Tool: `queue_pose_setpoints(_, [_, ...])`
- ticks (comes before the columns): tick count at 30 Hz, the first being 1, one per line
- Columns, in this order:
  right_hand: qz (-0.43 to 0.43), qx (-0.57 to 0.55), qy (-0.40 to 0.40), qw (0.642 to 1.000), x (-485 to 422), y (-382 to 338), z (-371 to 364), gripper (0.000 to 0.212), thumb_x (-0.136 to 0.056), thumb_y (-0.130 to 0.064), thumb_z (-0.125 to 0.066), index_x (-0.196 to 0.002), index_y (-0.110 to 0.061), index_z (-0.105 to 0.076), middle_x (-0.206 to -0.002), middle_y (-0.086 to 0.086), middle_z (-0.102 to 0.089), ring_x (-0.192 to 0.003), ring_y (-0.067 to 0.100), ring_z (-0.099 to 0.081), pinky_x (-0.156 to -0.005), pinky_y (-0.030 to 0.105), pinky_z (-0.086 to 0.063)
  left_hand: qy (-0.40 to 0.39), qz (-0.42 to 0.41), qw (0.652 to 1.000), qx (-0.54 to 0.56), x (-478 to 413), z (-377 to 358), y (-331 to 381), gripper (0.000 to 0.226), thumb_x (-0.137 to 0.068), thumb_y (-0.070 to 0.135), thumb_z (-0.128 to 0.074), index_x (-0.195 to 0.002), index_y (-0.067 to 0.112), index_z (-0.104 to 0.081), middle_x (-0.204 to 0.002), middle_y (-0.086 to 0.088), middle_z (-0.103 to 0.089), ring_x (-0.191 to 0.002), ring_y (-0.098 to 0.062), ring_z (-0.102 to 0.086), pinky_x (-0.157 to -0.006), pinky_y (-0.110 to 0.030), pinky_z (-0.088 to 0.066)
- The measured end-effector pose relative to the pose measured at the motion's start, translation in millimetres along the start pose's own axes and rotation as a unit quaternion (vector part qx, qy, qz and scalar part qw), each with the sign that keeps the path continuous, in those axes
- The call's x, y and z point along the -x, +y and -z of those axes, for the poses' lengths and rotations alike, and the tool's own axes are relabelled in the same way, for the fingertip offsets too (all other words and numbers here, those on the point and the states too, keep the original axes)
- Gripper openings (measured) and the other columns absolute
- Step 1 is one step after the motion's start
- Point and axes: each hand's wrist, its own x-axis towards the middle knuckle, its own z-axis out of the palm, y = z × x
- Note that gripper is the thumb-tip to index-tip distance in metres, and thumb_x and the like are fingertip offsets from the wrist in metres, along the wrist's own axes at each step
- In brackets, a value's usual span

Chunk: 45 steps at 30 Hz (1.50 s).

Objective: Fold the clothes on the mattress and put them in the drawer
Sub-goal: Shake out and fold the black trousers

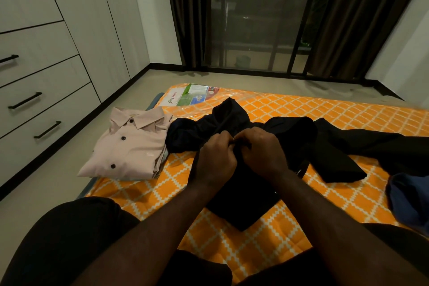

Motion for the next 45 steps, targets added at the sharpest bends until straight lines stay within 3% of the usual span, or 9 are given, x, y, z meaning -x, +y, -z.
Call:
queue_pose_setpoints(6, [0.000,0.016,0.009,1.000,2.2,-1.6,-4.1,0.006,-0.090,-0.016,-0.066,-0.095,-0.019,-0.070,-0.086,-0.001,-0.068,-0.073,0.019,-0.064,-0.063,0.042,-0.055,0.001,-0.104,0.989,-0.103,5.0,3.6,4.5,0.011,-0.094,0.012,-0.054,-0.084,0.009,-0.052,-0.070,-0.008,-0.049,-0.046,-0.022,-0.046,-0.043,-0.025,-0.025])
queue_pose_setpoints(14, [-0.008,0.010,-0.001,1.000,1.0,-1.6,2.5,0.018,-0.085,-0.014,-0.073,-0.097,-0.025,-0.066,-0.084,-0.005,-0.062,-0.072,0.013,-0.060,-0.062,0.040,-0.055,0.004,-0.140,0.982,-0.125,2.5,3.1,1.6,0.011,-0.091,0.009,-0.066,-0.086,0.009,-0.056,-0.072,-0.006,-0.052,-0.049,-0.022,-0.048,-0.040,-0.027,-0.029])
queue_pose_setpoints(20, [-0.026,-0.021,0.012,0.999,2.9,2.5,1.7,0.022,-0.084,-0.012,-0.077,-0.098,-0.028,-0.072,-0.087,-0.009,-0.064,-0.079,0.008,-0.063,-0.066,0.037,-0.057,0.004,-0.088,0.994,-0.068,3.4,-1.8,-1.8,0.010,-0.097,0.016,-0.060,-0.089,0.011,-0.056,-0.079,-0.004,-0.052,-0.060,-0.022,-0.050,-0.046,-0.032,-0.036])
queue_pose_setpoints(25, [-0.004,-0.069,0.039,0.997,2.2,0.2,3.5,0.025,-0.077,-0.002,-0.079,-0.090,-0.023,-0.076,-0.094,-0.011,-0.068,-0.086,0.006,-0.066,-0.072,0.033,-0.057,-0.007,-0.073,0.997,-0.002,7.2,-5.4,-1.4,0.008,-0.100,0.013,-0.051,-0.099,0.007,-0.057,-0.095,-0.006,-0.053,-0.083,-0.022,-0.051,-0.069,-0.042,-0.046])
queue_pose_setpoints(34, [0.024,-0.031,0.047,0.998,4.2,2.8,4.0,0.016,-0.086,-0.011,-0.070,-0.096,-0.023,-0.075,-0.094,-0.009,-0.071,-0.083,0.010,-0.067,-0.067,0.038,-0.057,0.003,-0.075,0.996,-0.040,9.7,-3.1,7.2,0.005,-0.098,0.008,-0.055,-0.094,0.011,-0.055,-0.076,-0.005,-0.052,-0.060,-0.026,-0.048,-0.059,-0.033,-0.029])
queue_pose_setpoints(36, [0.018,-0.010,0.039,0.999,3.0,2.7,2.3,0.017,-0.088,-0.013,-0.068,-0.098,-0.025,-0.073,-0.097,-0.010,-0.070,-0.085,0.011,-0.067,-0.067,0.038,-0.057,-0.010,-0.068,0.997,-0.033,8.7,-2.1,6.2,0.006,-0.101,0.017,-0.052,-0.100,0.011,-0.055,-0.081,-0.006,-0.054,-0.063,-0.028,-0.052,-0.057,-0.034,-0.033])
queue_pose_setpoints(40, [-0.036,-0.034,0.009,0.999,-5.8,5.0,11.5,0.026,-0.084,-0.002,-0.071,-0.097,-0.025,-0.072,-0.097,-0.011,-0.068,-0.090,0.007,-0.064,-0.077,0.027,-0.055,-0.062,-0.015,0.996,-0.056,10.4,2.4,-1.1,0.048,-0.097,0.058,-0.051,-0.119,0.015,-0.052,-0.095,-0.002,-0.058,-0.077,-0.025,-0.060,-0.061,-0.038,-0.048])
queue_pose_setpoints(43, [-0.082,-0.077,-0.110,0.988,-13.5,13.5,37.2,0.043,-0.079,0.012,-0.067,-0.101,-0.024,-0.077,-0.098,-0.017,-0.068,-0.091,-0.007,-0.064,-0.074,0.008,-0.047,-0.186,-0.003,0.965,-0.186,18.0,-3.0,-6.3,0.073,-0.084,0.081,-0.047,-0.124,0.020,-0.048,-0.108,-0.003,-0.059,-0.091,-0.026,-0.063,-0.072,-0.039,-0.050])
queue_pose_setpoints(45, [-0.132,-0.087,-0.196,0.968,-12.0,25.4,51.5,0.047,-0.081,0.015,-0.063,-0.104,-0.024,-0.078,-0.098,-0.020,-0.068,-0.084,-0.015,-0.063,-0.065,0.007,-0.048,-0.279,0.019,0.929,-0.241,23.8,-9.3,-4.1,0.084,-0.077,0.088,-0.047,-0.129,0.022,-0.046,-0.121,-0.006,-0.058,-0.106,-0.030,-0.062,-0.085,-0.042,-0.049])
